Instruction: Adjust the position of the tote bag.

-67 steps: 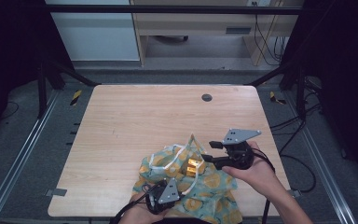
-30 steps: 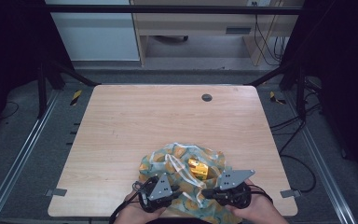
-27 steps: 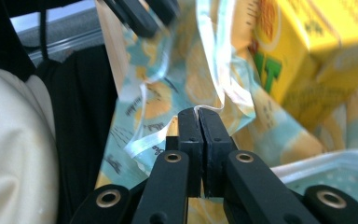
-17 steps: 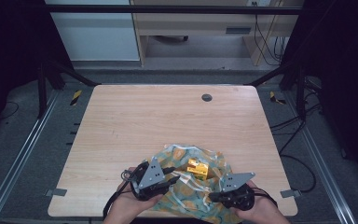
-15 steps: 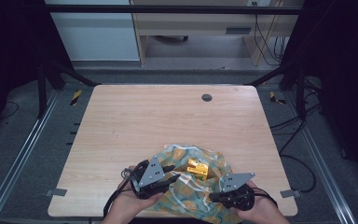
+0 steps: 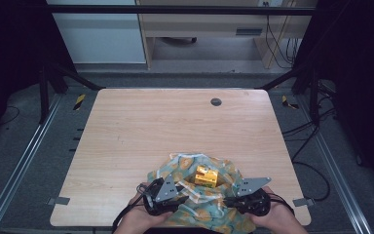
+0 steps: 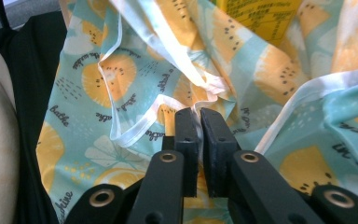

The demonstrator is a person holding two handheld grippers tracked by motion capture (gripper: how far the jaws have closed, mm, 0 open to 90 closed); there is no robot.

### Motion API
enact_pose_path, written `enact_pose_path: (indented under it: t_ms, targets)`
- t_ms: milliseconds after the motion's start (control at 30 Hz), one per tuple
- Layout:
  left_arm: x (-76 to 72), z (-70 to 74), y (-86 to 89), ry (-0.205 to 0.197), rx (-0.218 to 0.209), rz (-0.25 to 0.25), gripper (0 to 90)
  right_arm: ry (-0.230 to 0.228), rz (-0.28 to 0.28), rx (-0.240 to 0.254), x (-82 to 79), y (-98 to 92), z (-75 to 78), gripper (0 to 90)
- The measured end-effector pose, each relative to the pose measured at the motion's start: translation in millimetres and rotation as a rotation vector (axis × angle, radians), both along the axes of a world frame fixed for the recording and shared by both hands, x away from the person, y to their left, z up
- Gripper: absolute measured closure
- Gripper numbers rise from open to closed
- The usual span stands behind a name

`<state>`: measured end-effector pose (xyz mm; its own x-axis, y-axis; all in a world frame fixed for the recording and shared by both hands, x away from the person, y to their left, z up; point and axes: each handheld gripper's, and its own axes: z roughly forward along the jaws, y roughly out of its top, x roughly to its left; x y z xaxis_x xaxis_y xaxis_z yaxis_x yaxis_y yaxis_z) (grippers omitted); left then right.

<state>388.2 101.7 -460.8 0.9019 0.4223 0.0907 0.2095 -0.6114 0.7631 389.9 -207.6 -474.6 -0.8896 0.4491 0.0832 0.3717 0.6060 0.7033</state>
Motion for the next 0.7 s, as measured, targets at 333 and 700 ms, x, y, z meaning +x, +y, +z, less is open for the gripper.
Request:
enact_pose_path:
  t_ms: [333, 700]
  targets:
    - [-2.8, -12.5, 2.6, 0.009, -0.004, 0.002, 67.2, -0.031, -0.02, 0.04, -4.8, -3.4, 14.1, 63.4]
    - [-4.8, -19.2, 3.7, 0.019, 0.006, -0.004, 69.7, -0.089, -0.055, 0.073, -7.5, -11.1, 43.4, 44.4]
